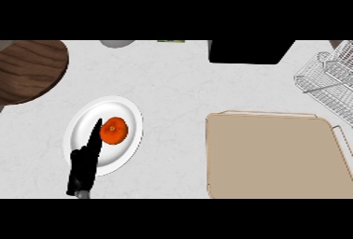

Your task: Pick the bell pepper from the tray and place it in the tiered basket

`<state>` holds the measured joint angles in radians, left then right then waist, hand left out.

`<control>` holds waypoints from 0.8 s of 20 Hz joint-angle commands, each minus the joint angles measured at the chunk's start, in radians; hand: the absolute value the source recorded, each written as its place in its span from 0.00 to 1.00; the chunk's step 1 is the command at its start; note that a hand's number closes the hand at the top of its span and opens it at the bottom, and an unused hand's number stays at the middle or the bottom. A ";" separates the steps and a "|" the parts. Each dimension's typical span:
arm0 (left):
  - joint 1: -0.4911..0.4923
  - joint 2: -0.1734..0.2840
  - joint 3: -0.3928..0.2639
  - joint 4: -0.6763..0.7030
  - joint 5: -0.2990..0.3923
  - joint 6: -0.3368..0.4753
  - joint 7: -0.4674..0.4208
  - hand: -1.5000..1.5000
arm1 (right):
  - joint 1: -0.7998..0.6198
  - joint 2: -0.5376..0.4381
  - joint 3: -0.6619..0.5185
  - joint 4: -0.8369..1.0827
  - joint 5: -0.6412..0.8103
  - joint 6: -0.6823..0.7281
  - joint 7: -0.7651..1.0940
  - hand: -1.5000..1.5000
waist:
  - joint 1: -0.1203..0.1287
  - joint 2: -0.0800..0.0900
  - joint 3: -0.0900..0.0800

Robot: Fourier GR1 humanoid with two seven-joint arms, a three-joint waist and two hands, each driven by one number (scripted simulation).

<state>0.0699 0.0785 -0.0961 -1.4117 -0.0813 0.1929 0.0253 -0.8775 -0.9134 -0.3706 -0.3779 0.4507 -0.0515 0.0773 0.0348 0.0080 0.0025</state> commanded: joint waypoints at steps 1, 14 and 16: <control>-0.037 -0.002 0.004 0.037 -0.003 -0.005 0.008 0.50 | -0.022 0.045 -0.081 0.075 -0.079 -0.003 -0.047 0.00 | -0.001 0.007 0.001; 0.047 -0.020 -0.010 0.014 -0.016 0.013 -0.035 0.50 | -0.029 -0.074 -0.319 0.067 -0.262 -0.198 -0.177 0.00 | -0.010 0.001 0.000; 0.017 -0.035 -0.007 -0.005 -0.012 0.028 0.005 0.50 | 0.002 -0.122 -0.338 0.079 -0.262 -0.257 -0.166 0.00 | -0.014 0.002 0.000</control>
<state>0.0789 0.0689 -0.0916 -1.4108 -0.0891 0.2031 0.0101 -0.8937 -0.9741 -0.6594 -0.3029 0.2119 -0.2052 -0.0927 0.0237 0.0090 0.0049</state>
